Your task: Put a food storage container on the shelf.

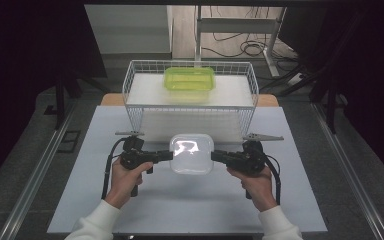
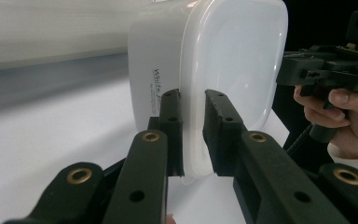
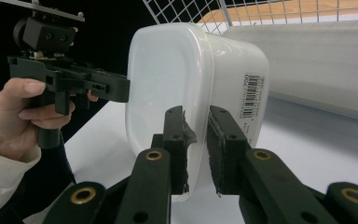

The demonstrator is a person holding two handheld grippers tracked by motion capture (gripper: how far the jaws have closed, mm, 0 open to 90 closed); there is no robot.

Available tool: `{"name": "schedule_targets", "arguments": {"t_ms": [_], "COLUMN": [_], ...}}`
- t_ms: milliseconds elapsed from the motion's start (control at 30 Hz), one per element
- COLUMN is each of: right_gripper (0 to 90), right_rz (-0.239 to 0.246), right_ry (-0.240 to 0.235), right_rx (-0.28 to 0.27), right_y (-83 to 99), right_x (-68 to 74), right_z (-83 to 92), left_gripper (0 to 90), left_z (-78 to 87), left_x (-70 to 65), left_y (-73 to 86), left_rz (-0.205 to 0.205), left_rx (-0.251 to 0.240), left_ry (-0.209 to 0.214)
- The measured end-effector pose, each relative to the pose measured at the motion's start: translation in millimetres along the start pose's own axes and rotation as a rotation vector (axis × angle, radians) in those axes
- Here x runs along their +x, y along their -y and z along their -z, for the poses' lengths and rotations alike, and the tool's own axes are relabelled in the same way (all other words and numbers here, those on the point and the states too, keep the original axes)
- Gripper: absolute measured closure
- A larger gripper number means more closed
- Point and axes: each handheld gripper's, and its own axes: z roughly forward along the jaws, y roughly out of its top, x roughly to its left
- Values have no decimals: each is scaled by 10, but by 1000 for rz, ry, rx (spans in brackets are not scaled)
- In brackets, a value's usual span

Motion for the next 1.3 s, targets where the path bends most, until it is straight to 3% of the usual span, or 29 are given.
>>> {"name": "schedule_targets", "arguments": {"t_ms": [400, 1300], "right_gripper": [771, 773], "right_rz": [15, 66], "right_ry": [9, -25], "right_rx": [-31, -89], "right_y": [-87, -522], "right_x": [28, 188], "right_z": [62, 160], "left_gripper": [776, 776], "left_z": [28, 292], "left_x": [-68, -269], "left_y": [-124, -502], "left_rz": [-28, -81], "left_rx": [-16, -89], "left_ry": [5, 0]}}
